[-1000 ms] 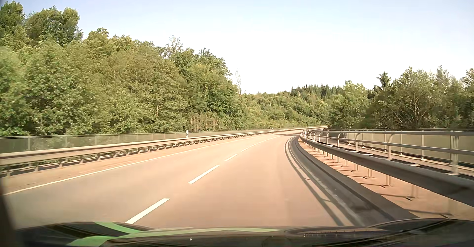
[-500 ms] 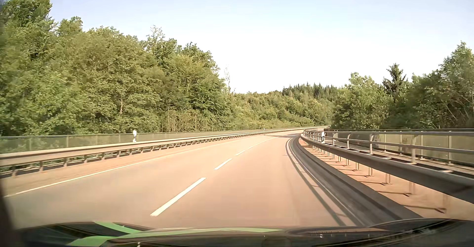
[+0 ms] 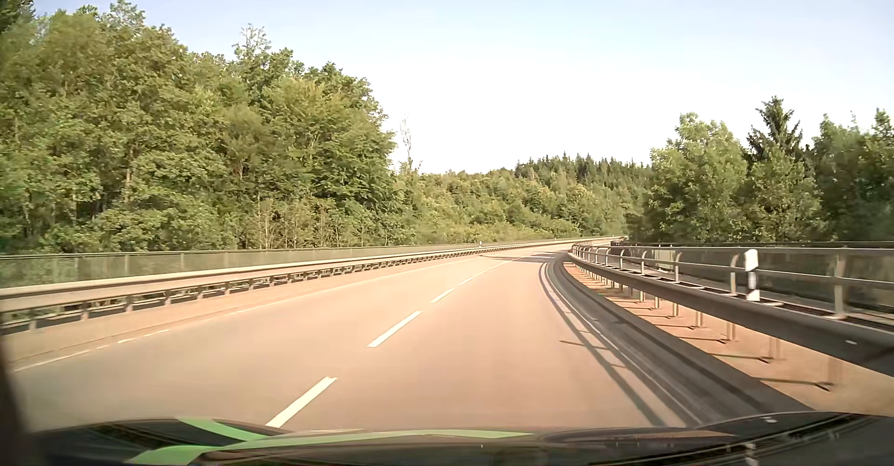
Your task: Follow the waypoints while adhering to traffic rules and regulations
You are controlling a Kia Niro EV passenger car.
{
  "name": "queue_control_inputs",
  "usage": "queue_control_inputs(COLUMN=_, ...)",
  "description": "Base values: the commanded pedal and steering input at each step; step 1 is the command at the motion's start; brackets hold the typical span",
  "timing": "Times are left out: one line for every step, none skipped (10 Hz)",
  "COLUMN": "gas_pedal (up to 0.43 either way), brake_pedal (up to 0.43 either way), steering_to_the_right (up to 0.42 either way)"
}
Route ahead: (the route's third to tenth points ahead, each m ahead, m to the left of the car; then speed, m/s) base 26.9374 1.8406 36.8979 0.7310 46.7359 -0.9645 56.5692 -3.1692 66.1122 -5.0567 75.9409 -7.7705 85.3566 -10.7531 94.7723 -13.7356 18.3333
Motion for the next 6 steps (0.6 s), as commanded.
queue_control_inputs(gas_pedal=0.150, brake_pedal=0.000, steering_to_the_right=0.021)
queue_control_inputs(gas_pedal=0.150, brake_pedal=0.000, steering_to_the_right=0.022)
queue_control_inputs(gas_pedal=0.150, brake_pedal=0.000, steering_to_the_right=0.022)
queue_control_inputs(gas_pedal=0.150, brake_pedal=0.000, steering_to_the_right=0.022)
queue_control_inputs(gas_pedal=0.150, brake_pedal=0.000, steering_to_the_right=0.022)
queue_control_inputs(gas_pedal=0.157, brake_pedal=0.000, steering_to_the_right=0.022)
